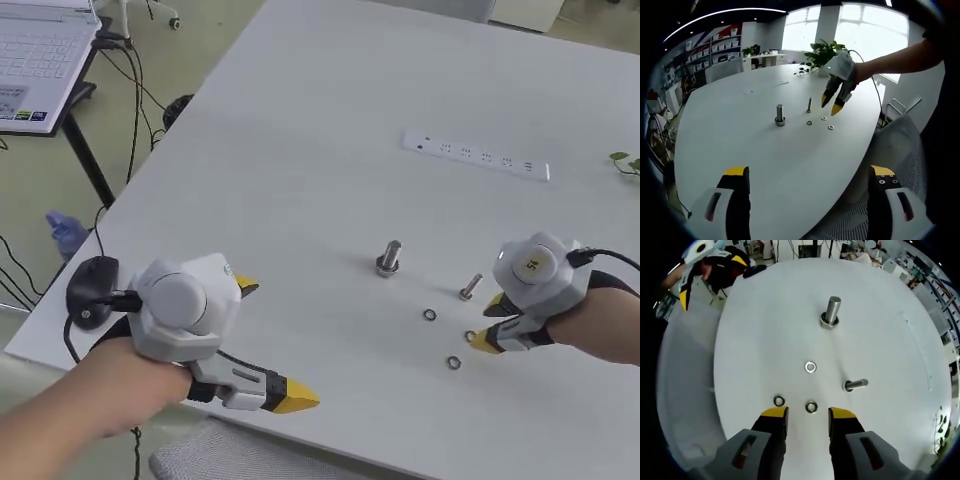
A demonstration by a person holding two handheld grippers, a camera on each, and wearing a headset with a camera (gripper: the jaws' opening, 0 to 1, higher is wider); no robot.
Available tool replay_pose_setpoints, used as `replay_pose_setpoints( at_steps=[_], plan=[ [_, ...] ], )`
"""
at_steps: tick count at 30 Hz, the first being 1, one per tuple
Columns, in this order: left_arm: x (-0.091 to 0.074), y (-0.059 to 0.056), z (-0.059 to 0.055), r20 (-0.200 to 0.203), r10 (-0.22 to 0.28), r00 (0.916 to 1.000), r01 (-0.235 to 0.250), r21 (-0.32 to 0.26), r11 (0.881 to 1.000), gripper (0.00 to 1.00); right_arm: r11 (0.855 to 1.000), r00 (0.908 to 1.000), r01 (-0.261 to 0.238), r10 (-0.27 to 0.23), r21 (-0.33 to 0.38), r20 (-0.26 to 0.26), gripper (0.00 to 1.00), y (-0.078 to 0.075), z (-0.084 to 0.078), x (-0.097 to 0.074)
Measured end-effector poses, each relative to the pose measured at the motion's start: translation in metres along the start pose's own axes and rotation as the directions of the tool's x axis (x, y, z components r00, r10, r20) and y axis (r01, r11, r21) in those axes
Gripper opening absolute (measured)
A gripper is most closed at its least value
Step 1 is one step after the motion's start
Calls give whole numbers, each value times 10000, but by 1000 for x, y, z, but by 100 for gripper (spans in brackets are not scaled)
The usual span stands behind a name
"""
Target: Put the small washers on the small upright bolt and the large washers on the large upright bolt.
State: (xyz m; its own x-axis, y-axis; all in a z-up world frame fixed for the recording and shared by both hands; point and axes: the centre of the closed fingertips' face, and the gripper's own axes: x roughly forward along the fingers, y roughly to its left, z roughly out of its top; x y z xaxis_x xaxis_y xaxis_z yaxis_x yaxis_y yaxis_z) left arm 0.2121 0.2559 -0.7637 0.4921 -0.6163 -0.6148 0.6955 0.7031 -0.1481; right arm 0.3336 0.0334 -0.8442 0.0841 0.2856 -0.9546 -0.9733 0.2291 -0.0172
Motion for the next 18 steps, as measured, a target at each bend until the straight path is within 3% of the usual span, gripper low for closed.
replay_pose_setpoints(
  at_steps=[7,18],
  plan=[
    [-2,2,-1,-136,11,9999,-10,28,10000,94,9996,9997,236,-236,155,12,30,-6,-2,9],
    [-3,5,2,-58,7,10000,-7,23,10000,92,9996,9996,211,-208,173,-196,29,0,-3,14]
  ],
)
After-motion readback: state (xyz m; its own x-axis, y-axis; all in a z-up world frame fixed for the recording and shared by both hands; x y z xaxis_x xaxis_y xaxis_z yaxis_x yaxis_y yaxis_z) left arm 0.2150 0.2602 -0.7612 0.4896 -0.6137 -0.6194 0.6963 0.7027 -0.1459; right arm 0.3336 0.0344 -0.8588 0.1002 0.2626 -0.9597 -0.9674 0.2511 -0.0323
